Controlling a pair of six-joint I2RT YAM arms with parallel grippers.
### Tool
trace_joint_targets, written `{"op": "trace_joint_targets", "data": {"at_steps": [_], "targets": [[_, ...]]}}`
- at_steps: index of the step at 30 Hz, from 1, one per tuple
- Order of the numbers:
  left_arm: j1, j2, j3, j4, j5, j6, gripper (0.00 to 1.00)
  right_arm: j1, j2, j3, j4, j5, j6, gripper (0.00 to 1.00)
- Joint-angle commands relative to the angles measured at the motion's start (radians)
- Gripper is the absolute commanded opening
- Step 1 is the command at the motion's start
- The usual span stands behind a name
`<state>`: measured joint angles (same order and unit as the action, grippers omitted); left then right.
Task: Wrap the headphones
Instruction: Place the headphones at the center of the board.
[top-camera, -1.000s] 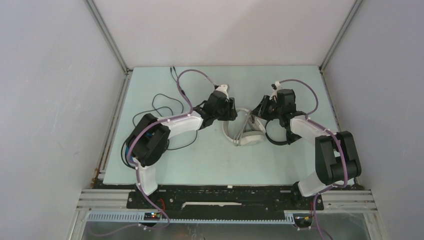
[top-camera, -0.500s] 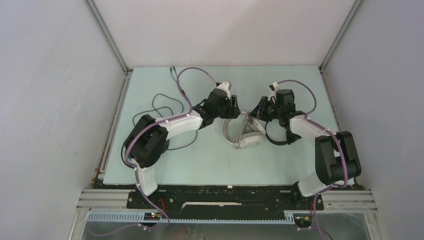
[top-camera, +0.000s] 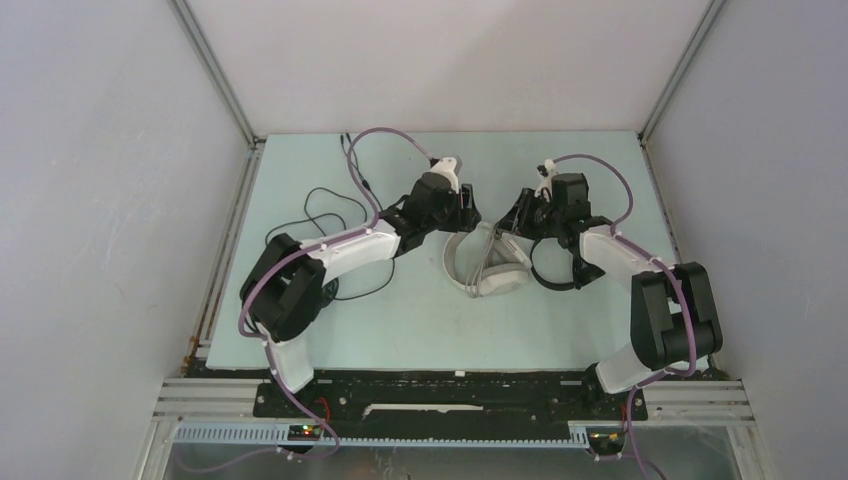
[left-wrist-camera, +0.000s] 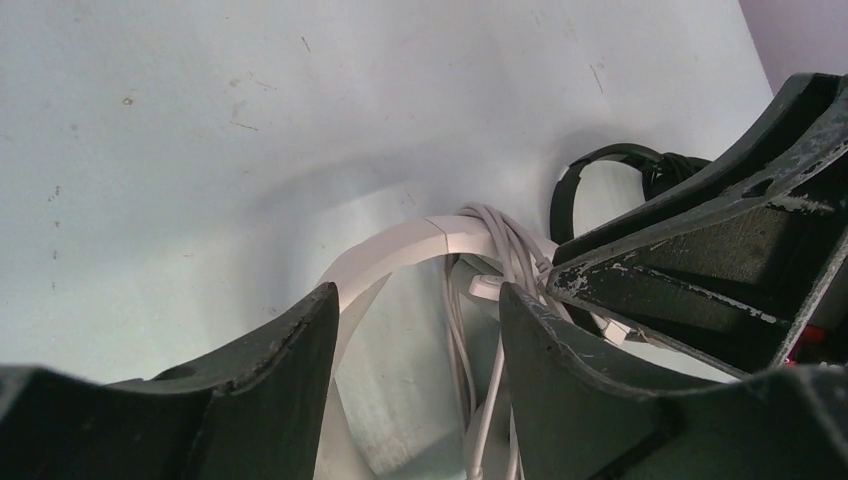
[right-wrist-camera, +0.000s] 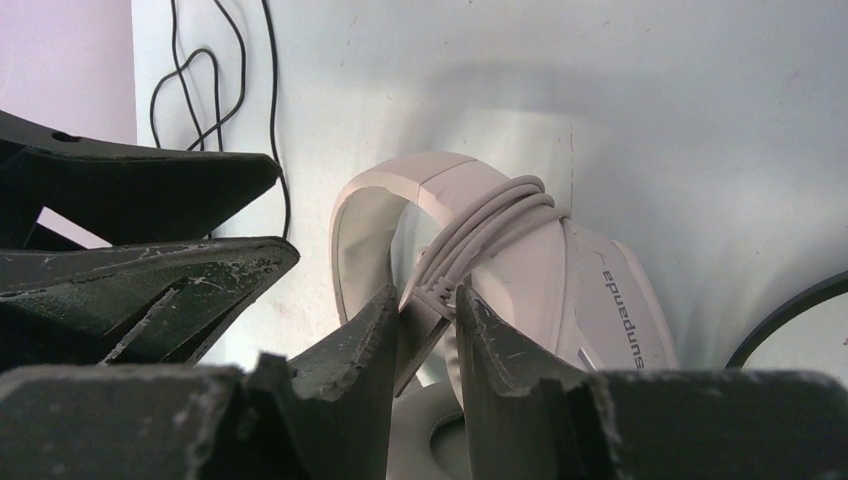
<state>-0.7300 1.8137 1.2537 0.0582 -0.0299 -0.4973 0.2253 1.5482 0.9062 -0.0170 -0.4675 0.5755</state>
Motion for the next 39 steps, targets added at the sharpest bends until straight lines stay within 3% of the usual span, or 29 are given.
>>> {"op": "trace_joint_targets", "data": {"at_steps": [1, 12, 22, 25, 28, 29, 31, 39], "targets": [[-0.003, -0.070, 0.049, 0.020, -0.041, 0.035, 0.63, 0.005, -0.022, 0.047, -0.033, 0.006, -0.014, 0.31], [-0.003, -0.089, 0.035, 0.020, -0.064, 0.044, 0.63, 0.004, -0.038, 0.049, -0.075, -0.002, -0.014, 0.31], [-0.003, -0.115, 0.033, 0.009, -0.082, 0.058, 0.65, 0.004, -0.106, 0.053, -0.106, -0.001, -0.011, 0.39], [-0.003, -0.136, 0.030, 0.000, -0.094, 0.063, 0.70, 0.004, -0.115, 0.060, -0.120, 0.001, -0.013, 0.40], [-0.002, -0.162, 0.029, -0.024, -0.122, 0.068, 0.86, 0.005, -0.127, 0.070, -0.133, 0.003, -0.016, 0.40], [-0.003, -0.174, 0.029, -0.037, -0.135, 0.068, 0.97, 0.007, -0.134, 0.075, -0.135, 0.002, -0.016, 0.40], [-0.002, -0.203, 0.027, -0.086, -0.164, 0.081, 1.00, 0.018, -0.161, 0.084, -0.143, 0.008, -0.026, 0.42], [0.028, -0.400, -0.001, -0.393, -0.435, 0.059, 1.00, 0.101, -0.299, 0.113, -0.177, 0.076, -0.082, 0.71]]}}
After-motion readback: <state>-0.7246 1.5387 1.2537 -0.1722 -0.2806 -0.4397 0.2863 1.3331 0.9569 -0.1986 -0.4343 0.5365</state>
